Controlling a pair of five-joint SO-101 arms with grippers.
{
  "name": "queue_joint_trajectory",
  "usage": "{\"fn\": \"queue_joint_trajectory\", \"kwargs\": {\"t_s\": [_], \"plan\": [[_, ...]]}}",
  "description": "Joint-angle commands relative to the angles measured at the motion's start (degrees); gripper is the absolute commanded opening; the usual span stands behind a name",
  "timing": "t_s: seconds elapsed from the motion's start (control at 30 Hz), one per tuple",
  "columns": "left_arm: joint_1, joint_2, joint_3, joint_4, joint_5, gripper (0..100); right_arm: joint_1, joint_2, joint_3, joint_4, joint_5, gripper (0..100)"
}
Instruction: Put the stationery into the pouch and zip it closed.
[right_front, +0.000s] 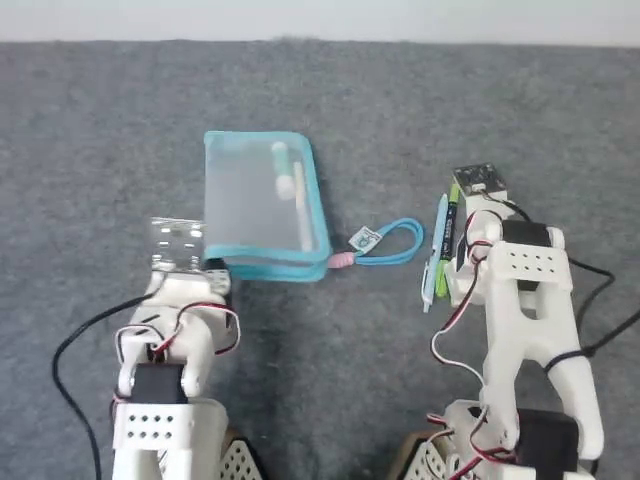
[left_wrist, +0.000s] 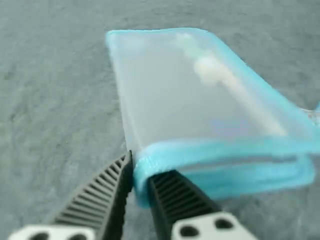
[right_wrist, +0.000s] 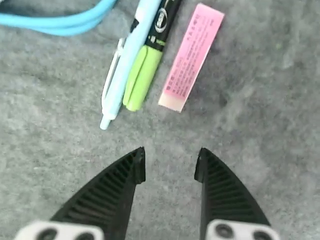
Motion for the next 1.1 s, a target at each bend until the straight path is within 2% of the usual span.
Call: {"fn": "queue_joint_trajectory", "kwargs": {"t_s": [0.0,0.5,0.9,1.07], "plan": [[-0.62,-0.79,-3.65,-1.14,1.41,1,0.75,3.21,-1.85,-3.56,-2.11,16.6],[-1.67,-1.05,-1.19,-3.43,0.09,1,1.54,22.29,-18.99,-4.18,-6.15,16.6],[-1.67,-1.05,-1.1,-3.43,0.09,1,1.45,32.31,-22.07,-5.32,-6.07,16.2],[-1.67,-1.05,-1.1,-3.43,0.18,1,1.89,32.84,-21.89,-5.32,-5.71,3.3]]}}
